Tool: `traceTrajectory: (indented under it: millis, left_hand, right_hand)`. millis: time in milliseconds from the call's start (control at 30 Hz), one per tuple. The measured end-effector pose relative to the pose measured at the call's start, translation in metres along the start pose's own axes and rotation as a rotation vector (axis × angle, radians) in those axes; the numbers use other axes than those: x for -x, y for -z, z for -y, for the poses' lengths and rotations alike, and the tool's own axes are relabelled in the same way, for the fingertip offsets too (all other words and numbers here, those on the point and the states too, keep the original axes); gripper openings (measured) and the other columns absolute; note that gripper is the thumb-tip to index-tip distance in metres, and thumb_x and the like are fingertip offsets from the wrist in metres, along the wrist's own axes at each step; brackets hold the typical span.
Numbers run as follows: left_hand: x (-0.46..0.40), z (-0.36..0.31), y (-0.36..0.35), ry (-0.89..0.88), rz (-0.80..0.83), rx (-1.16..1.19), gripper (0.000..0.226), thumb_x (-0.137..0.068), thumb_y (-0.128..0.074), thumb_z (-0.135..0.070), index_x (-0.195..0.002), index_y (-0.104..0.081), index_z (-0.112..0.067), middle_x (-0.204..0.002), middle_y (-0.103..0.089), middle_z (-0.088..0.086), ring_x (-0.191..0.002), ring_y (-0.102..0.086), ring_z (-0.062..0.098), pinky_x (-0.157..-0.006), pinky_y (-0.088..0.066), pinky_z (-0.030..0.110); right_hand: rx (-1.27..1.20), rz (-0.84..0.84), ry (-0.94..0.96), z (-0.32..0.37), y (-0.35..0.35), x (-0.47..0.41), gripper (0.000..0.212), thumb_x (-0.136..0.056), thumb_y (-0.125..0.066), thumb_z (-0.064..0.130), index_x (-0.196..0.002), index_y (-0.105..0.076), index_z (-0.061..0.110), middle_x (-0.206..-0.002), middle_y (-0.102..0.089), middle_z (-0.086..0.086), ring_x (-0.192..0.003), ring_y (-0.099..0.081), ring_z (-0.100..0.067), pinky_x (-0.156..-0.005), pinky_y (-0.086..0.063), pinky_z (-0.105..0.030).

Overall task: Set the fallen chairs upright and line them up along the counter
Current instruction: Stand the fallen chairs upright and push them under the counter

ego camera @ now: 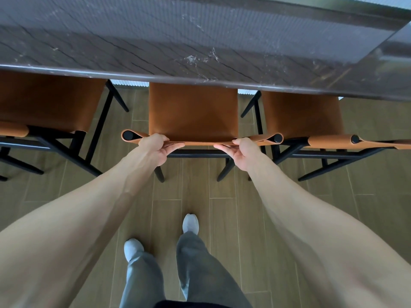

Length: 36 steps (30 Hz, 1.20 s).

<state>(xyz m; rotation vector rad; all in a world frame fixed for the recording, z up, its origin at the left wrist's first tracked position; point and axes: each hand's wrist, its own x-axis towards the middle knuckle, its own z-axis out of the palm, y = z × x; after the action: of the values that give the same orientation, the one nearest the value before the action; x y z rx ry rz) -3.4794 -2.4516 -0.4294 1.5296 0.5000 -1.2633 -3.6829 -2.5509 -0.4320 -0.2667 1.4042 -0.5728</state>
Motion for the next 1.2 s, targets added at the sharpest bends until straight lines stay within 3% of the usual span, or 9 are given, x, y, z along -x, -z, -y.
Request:
traceTrajectory:
  millis: [233,367,467,567,667,767,900,1033,1200]
  left_hand:
    - [0.001,-0.005,0.001,0.021,0.000,-0.020,0.024,-0.099,-0.054,0.005,-0.122,-0.056,0.001,-0.109,-0.064,0.021,-0.086,-0.071,0.042,-0.057,-0.063,0.047]
    - [0.009,-0.008,0.003,-0.030,0.025,-0.024,0.025,-0.100,-0.055,0.001,-0.125,-0.054,-0.001,-0.118,-0.063,0.021,-0.091,-0.071,0.040,-0.066,-0.064,0.049]
    - [0.029,-0.012,0.003,-0.033,0.061,-0.216,0.029,-0.101,-0.052,-0.005,-0.130,-0.051,-0.002,-0.120,-0.062,0.026,-0.097,-0.070,0.042,-0.072,-0.063,0.052]
    - [0.058,-0.019,0.007,-0.073,0.099,-0.501,0.033,-0.101,-0.051,-0.016,-0.130,-0.050,-0.001,-0.109,-0.068,0.027,-0.093,-0.071,0.041,-0.082,-0.061,0.054]
    - [0.080,-0.033,0.028,-0.246,0.110,-0.551,0.033,-0.102,-0.052,-0.022,-0.124,-0.062,0.000,-0.109,-0.072,0.020,-0.095,-0.072,0.033,-0.090,-0.059,0.048]
    - [0.099,-0.055,0.067,-0.435,0.144,-0.498,0.032,-0.103,-0.053,-0.028,-0.124,-0.067,-0.008,-0.114,-0.072,0.012,-0.105,-0.069,0.026,-0.098,-0.056,0.044]
    - [0.121,-0.080,0.142,-0.606,0.170,-0.380,0.039,-0.102,-0.052,-0.036,-0.131,-0.063,-0.013,-0.121,-0.070,0.006,-0.113,-0.065,0.021,-0.105,-0.050,0.043]
    - [0.144,-0.088,0.238,-0.747,0.130,-0.265,0.041,-0.103,-0.049,-0.039,-0.135,-0.060,-0.015,-0.126,-0.067,0.002,-0.114,-0.064,0.017,-0.104,-0.050,0.041]
    - [0.173,-0.102,0.379,-0.836,-0.011,-0.189,0.035,-0.104,-0.046,-0.036,-0.127,-0.063,-0.017,-0.124,-0.068,0.005,-0.109,-0.065,0.018,-0.101,-0.051,0.043]
  right_hand:
    - [-0.037,0.012,-0.024,0.004,0.000,0.006,0.031,-0.100,-0.050,-0.010,-0.127,-0.055,0.005,-0.125,-0.065,-0.023,-0.104,-0.069,-0.044,-0.084,-0.059,-0.061]
    - [0.016,0.040,-0.082,0.005,-0.003,0.012,0.028,-0.100,-0.061,0.006,-0.127,-0.055,0.005,-0.123,-0.064,-0.026,-0.110,-0.067,-0.047,-0.083,-0.059,-0.062]
    - [0.316,0.098,-0.146,0.002,-0.013,0.025,0.033,-0.103,-0.059,0.023,-0.125,-0.057,-0.001,-0.120,-0.066,-0.029,-0.103,-0.071,-0.045,-0.082,-0.061,-0.057]
    - [0.679,0.161,-0.067,-0.001,-0.031,0.044,0.043,-0.104,-0.052,0.038,-0.111,-0.069,0.000,-0.107,-0.076,-0.021,-0.089,-0.077,-0.035,-0.081,-0.064,-0.046]
    - [0.689,0.215,0.148,-0.005,-0.053,0.068,0.041,-0.106,-0.049,0.039,-0.103,-0.073,0.006,-0.103,-0.078,-0.015,-0.087,-0.078,-0.027,-0.080,-0.064,-0.038]
    - [0.614,0.269,0.403,-0.013,-0.075,0.098,0.042,-0.108,-0.044,0.039,-0.113,-0.072,0.007,-0.110,-0.077,-0.012,-0.098,-0.076,-0.025,-0.092,-0.060,-0.037]
    - [0.572,0.347,0.554,-0.039,-0.113,0.146,0.045,-0.108,-0.039,0.042,-0.123,-0.067,0.010,-0.123,-0.073,-0.010,-0.112,-0.070,-0.025,-0.104,-0.053,-0.040]
    - [0.565,0.433,0.646,-0.102,-0.161,0.204,0.050,-0.109,-0.035,0.044,-0.135,-0.062,0.011,-0.132,-0.068,-0.006,-0.117,-0.066,-0.022,-0.105,-0.050,-0.035]
    - [0.590,0.574,0.657,-0.212,-0.237,0.270,0.047,-0.108,-0.040,0.041,-0.133,-0.063,0.008,-0.132,-0.068,-0.009,-0.113,-0.067,-0.022,-0.105,-0.050,-0.038]
